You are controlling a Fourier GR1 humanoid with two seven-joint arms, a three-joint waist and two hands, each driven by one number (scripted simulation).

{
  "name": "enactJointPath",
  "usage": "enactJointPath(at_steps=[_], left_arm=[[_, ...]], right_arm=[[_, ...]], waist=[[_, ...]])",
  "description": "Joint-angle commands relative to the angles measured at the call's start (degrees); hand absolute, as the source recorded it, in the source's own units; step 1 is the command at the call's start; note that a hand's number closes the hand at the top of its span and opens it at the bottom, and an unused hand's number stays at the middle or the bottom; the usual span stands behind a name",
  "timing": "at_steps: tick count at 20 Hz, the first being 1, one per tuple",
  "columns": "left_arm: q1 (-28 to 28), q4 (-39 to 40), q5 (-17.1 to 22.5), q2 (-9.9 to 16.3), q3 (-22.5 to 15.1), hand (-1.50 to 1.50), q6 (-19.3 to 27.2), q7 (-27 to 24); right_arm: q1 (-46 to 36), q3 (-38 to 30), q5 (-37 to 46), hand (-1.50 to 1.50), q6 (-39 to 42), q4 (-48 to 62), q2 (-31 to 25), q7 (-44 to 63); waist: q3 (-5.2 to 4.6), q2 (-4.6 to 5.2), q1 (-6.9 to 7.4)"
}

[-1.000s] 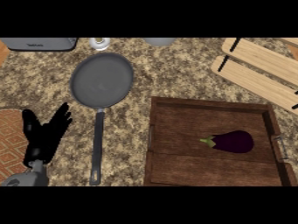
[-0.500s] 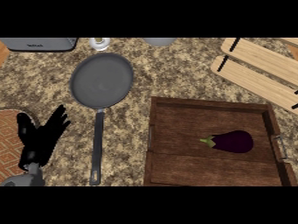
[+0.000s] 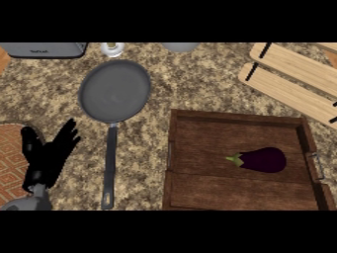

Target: Pick the squash from the tray and place it in the tiered shelf

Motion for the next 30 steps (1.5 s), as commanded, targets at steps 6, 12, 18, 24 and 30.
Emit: enactJointPath(at_steps=[6,12,18,24,30], left_arm=[[-1.47,-1.43,-0.53,-0.60,-0.02,0.00,1.65,2.26],[-2.87,0.75,0.46,1.32,1.73,0.00,0.12,2.79],[-0.89,4.01,-0.84,-0.94,0.37,0.00,-0.44,-3.18],[-0.53,2.12,0.12,-0.30,1.81,0.00,0.20,-0.96],[1.01,-1.14,-0.59,-0.93,1.20,0.00,1.76,1.19]], right_arm=[[-2.44,-6.85,-5.82,-1.50,-10.69,-0.03,2.56,2.54],[-3.93,-12.90,-13.47,-1.50,-12.74,-2.76,1.14,0.96],[-3.54,-16.19,-14.75,-1.50,-21.59,-2.51,-1.91,-1.36],[-0.25,-16.06,-11.90,-1.50,-22.26,-9.87,-7.86,7.57],[9.40,-24.61,-18.66,-1.50,-19.47,-18.37,-12.96,10.15]], waist=[[-0.02,0.00,0.09],[-0.03,-0.17,-0.46],[-0.05,0.10,-0.33],[-0.08,-0.36,-1.23],[-0.02,-0.61,-2.16]])
